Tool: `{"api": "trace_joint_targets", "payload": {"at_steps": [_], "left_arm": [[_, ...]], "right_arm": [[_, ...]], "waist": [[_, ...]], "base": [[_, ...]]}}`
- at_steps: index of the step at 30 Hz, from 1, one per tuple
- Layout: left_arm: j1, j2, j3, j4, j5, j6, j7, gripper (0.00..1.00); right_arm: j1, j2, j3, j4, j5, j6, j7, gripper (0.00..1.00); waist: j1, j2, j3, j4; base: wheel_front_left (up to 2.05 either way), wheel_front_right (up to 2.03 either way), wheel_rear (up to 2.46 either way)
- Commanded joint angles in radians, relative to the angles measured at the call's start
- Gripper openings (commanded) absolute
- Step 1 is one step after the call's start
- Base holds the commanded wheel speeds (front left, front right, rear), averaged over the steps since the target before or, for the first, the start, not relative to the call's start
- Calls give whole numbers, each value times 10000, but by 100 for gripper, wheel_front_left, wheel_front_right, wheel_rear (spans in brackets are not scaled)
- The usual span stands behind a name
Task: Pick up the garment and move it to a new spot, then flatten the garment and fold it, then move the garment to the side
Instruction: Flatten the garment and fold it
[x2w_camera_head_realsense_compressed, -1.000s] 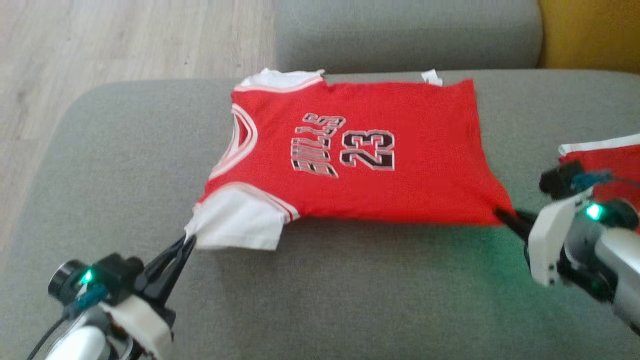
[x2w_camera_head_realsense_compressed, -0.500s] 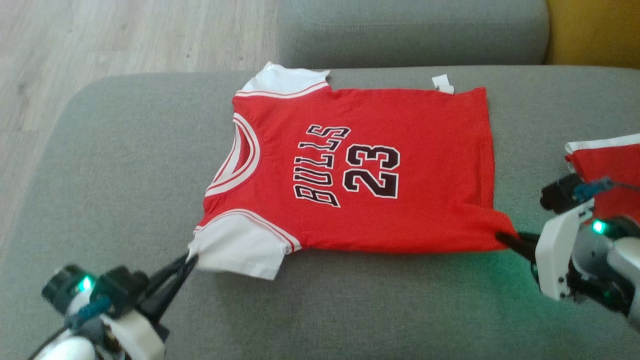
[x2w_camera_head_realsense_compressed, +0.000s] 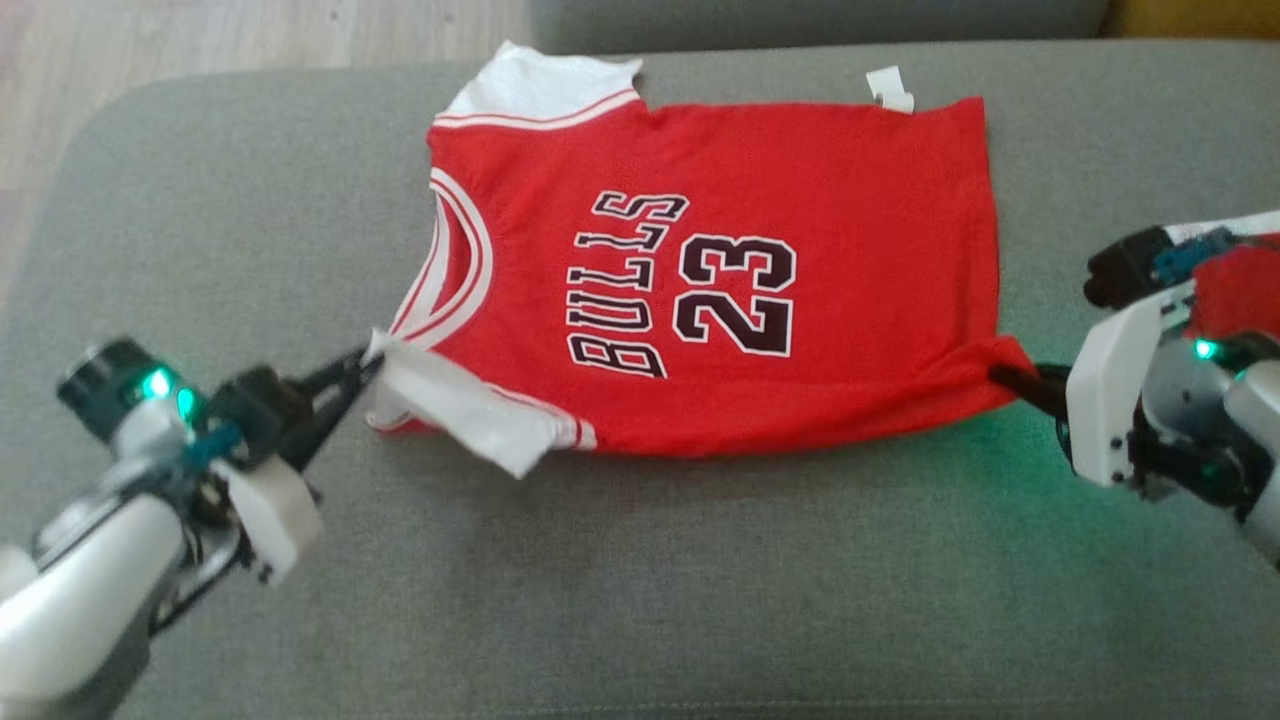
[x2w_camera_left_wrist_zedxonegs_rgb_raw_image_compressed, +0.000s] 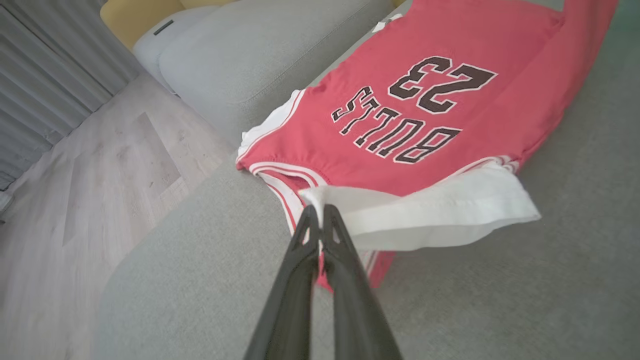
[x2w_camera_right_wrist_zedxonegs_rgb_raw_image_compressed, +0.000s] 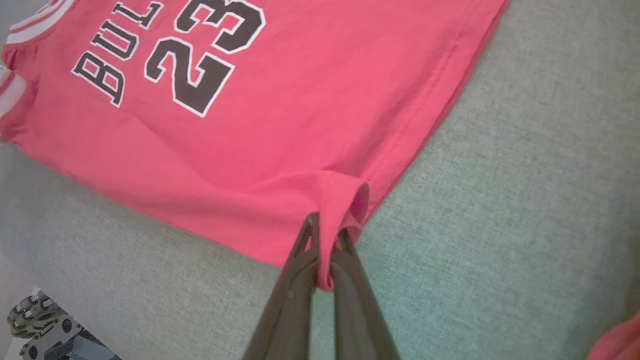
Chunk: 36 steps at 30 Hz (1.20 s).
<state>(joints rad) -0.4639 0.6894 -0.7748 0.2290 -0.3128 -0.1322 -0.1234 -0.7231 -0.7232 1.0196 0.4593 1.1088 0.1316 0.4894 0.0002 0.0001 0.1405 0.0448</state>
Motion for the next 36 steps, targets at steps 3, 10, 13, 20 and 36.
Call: {"api": "trace_joint_targets", "payload": {"at_steps": [3, 10, 13, 20, 36], "left_arm": [[-1417, 486, 45, 373, -236, 17, -69, 0], [-3249, 295, -798, 1932, -508, 17, -352, 0], [-3618, 128, -913, 2413, -502, 17, -515, 0], [-4526, -462, -1513, 3814, -492, 16, -954, 0], [-5721, -2033, -657, 5293, -849, 1022, -1379, 100]], "right_arm": [[-485, 24, -389, 18, 90, -9, 252, 0], [-1164, 423, -691, 267, -85, -9, 821, 0], [-1321, 496, -691, 323, -247, -9, 874, 0], [-1635, 720, -823, 498, -456, -9, 1026, 0], [-2327, 1376, -1413, 1378, -1923, -9, -1325, 100]], "waist": [[-2, -1, 354, -127], [-2, -1, 820, -310], [-2, -1, 894, -351], [-2, -1, 1242, -450], [-2, -1, 1770, -324]], "base": [[0, 0, 0], [0, 0, 0], [0, 0, 0], [0, 0, 0], [0, 0, 0]]}}
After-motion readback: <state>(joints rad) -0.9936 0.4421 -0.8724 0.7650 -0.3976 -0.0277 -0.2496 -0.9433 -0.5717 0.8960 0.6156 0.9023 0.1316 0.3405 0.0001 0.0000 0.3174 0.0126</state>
